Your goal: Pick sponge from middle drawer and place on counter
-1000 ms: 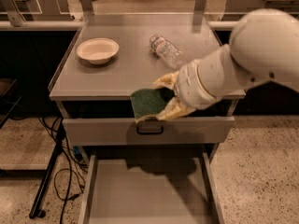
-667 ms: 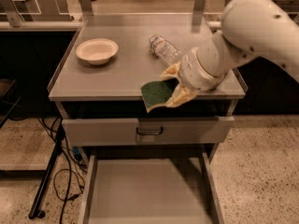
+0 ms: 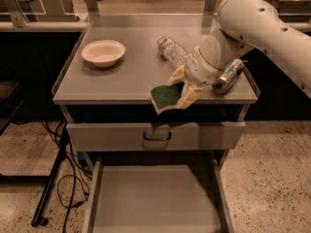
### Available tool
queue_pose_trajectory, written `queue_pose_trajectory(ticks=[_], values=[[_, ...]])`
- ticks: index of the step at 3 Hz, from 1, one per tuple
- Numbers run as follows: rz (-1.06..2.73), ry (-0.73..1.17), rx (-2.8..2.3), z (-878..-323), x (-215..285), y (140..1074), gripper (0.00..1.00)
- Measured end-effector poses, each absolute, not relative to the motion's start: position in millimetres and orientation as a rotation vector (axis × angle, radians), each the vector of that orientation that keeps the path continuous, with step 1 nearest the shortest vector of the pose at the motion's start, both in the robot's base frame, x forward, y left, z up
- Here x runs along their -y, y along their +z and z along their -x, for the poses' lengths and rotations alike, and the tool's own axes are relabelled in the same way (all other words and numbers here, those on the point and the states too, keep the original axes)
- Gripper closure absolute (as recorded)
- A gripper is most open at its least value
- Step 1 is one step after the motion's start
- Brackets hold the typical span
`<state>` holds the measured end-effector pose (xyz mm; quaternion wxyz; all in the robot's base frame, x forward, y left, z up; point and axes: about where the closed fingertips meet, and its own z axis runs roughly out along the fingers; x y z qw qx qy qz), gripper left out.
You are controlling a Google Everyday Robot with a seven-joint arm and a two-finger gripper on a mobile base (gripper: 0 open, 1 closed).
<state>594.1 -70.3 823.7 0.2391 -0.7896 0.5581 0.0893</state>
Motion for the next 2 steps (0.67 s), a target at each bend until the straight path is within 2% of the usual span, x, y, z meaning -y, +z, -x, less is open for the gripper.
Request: queue_pose_trajectory(ticks=[2], values=[[2.146, 0.082, -1.594, -551.1, 100.1, 890.6, 1.00]])
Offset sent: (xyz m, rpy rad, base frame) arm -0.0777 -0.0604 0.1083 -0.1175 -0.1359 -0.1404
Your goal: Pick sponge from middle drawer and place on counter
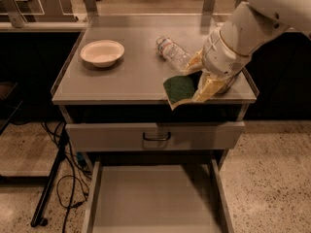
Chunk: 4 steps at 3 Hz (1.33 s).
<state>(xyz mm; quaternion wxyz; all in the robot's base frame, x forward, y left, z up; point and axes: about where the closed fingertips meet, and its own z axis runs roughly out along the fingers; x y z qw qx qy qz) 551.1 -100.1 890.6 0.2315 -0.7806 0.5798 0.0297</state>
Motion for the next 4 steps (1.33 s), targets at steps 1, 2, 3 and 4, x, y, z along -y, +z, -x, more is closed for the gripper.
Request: queue_pose_trajectory(ticks=[1, 2, 3, 4], values=[[2.146, 0.081, -1.594, -551.2, 100.0, 890.7, 1.00], [2.106, 0.057, -1.611, -570.8, 93.2, 894.3, 1.00], [1.982, -0.030, -1.598, -549.1, 71.3, 913.3, 1.00], [1.896, -0.050, -1.598, -529.1, 55.0, 899.0, 1.00]])
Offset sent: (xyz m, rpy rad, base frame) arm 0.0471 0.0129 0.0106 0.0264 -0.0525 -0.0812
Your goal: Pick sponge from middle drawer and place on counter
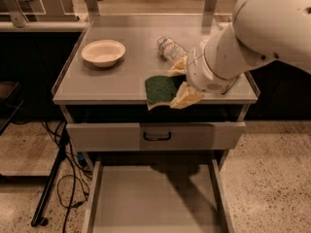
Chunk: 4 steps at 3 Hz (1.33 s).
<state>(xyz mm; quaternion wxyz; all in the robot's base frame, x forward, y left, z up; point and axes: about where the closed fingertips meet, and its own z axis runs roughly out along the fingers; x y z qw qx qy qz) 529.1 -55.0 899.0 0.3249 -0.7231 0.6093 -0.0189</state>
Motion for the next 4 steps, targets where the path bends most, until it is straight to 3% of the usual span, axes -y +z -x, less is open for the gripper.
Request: queue_pose_trajectory(ticks=[2, 3, 4], values=[[1.943, -0.030, -1.533, -540.6, 34.4, 898.0, 1.00], [1.948, 0.000, -1.525, -578.3, 27.8, 895.8, 1.00], [1.934, 0.034, -1.526, -650.5, 24.4, 897.9, 1.00]])
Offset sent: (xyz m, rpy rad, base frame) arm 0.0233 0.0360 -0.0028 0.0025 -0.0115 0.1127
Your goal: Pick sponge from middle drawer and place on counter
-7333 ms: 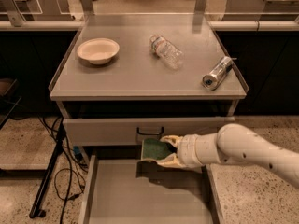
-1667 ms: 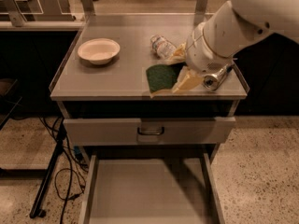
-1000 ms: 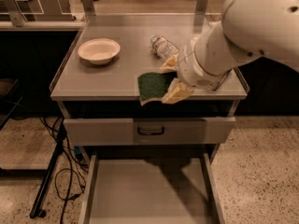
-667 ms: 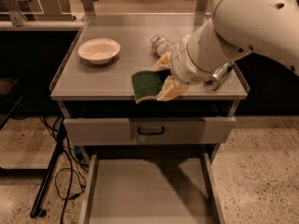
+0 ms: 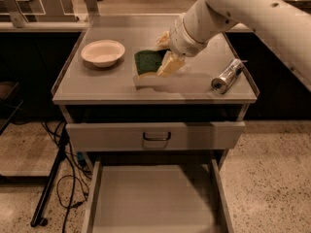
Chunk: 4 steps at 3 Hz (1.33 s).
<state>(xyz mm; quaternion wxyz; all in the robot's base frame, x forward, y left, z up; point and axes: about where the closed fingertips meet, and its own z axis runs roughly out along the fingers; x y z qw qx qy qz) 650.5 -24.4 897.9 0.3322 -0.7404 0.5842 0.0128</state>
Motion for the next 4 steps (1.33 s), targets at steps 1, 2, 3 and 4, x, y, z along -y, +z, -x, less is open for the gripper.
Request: queue_pose_trajectory(ticks=[1, 2, 3, 4], values=[[1.934, 0.053, -1.524, -696.9, 20.9, 900.5, 1.00], [1.839, 0.065, -1.488, -696.6, 24.4, 932.9, 1.00], [1.875, 0.097, -1.506, -687.9, 19.2, 909.5, 1.00], [1.875, 0.097, -1.506, -687.9, 19.2, 909.5, 1.00]])
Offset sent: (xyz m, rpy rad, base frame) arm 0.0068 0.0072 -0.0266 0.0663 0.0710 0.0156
